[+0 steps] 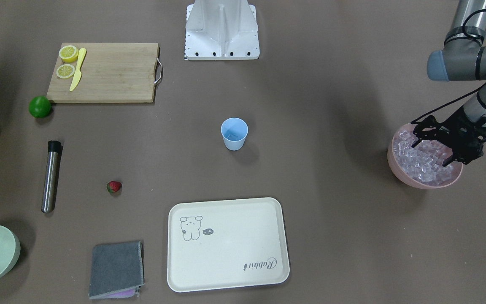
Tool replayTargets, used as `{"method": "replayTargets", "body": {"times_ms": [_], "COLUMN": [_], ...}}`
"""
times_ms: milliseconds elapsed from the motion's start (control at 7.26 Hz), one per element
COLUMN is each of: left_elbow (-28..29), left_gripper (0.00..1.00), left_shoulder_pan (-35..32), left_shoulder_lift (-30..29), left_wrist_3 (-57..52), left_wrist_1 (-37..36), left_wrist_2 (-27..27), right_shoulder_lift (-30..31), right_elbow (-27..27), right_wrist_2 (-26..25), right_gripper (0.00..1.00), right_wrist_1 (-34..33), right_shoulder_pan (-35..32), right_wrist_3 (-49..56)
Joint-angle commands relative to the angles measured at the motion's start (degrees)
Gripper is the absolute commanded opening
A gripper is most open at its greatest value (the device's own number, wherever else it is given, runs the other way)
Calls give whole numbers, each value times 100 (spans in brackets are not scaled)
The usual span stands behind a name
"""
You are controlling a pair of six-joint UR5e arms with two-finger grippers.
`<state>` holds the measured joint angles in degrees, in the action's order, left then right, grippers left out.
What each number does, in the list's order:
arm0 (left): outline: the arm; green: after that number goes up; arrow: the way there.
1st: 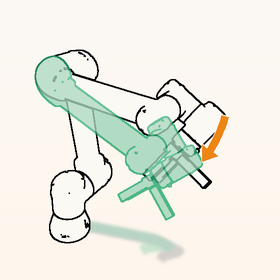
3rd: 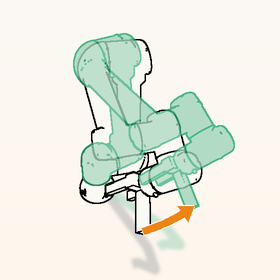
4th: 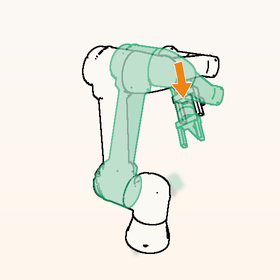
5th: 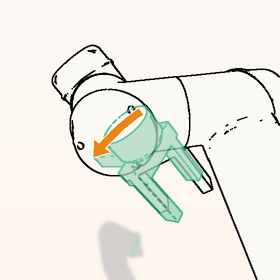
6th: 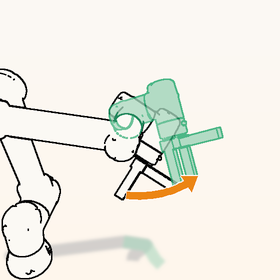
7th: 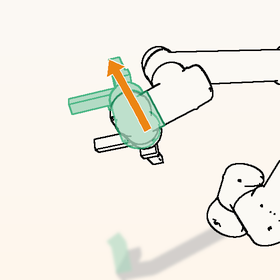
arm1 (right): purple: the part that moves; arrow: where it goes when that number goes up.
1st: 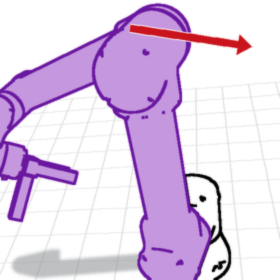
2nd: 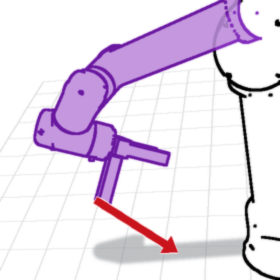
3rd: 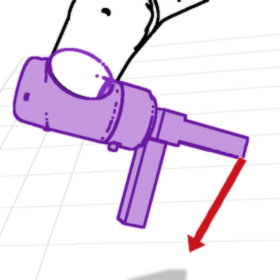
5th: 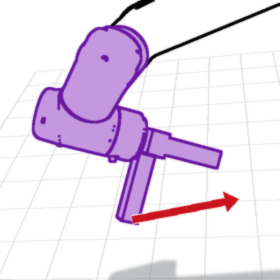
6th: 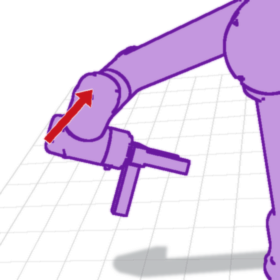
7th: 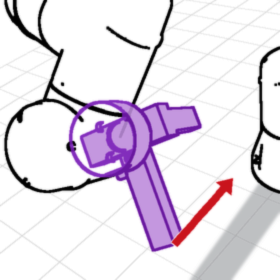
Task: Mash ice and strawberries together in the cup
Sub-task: 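Lower the left gripper into the ice cubes in the pink bowl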
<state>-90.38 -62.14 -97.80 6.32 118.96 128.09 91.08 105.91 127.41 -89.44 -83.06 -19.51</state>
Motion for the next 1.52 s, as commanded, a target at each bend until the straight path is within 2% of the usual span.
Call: {"method": "replayTargets", "body": {"times_ms": [0, 138, 276, 689, 1378], "left_elbow": [-23, -15, -15, 3, -181], "left_gripper": [97, 97, 97, 95, 95], "left_shoulder_pan": [262, 316, 325, 509, 589], "left_shoulder_lift": [-46, -55, -20, -11, 217], "left_wrist_3": [816, 792, 739, 739, 458], "left_wrist_1": [39, 39, 31, 31, 31], "left_wrist_2": [-39, -91, -431, -583, -548], "right_shoulder_lift": [24, 50, 50, 50, 121], "right_elbow": [0, 9, 9, 9, 27], "right_wrist_2": [-6, -6, -6, -23, -23], "right_gripper": [100, 100, 100, 100, 100], "right_wrist_1": [5, 6, 6, 6, 6], "right_shoulder_pan": [0, 0, 0, 0, -9], "right_wrist_3": [0, 0, 0, 0, 0]}}
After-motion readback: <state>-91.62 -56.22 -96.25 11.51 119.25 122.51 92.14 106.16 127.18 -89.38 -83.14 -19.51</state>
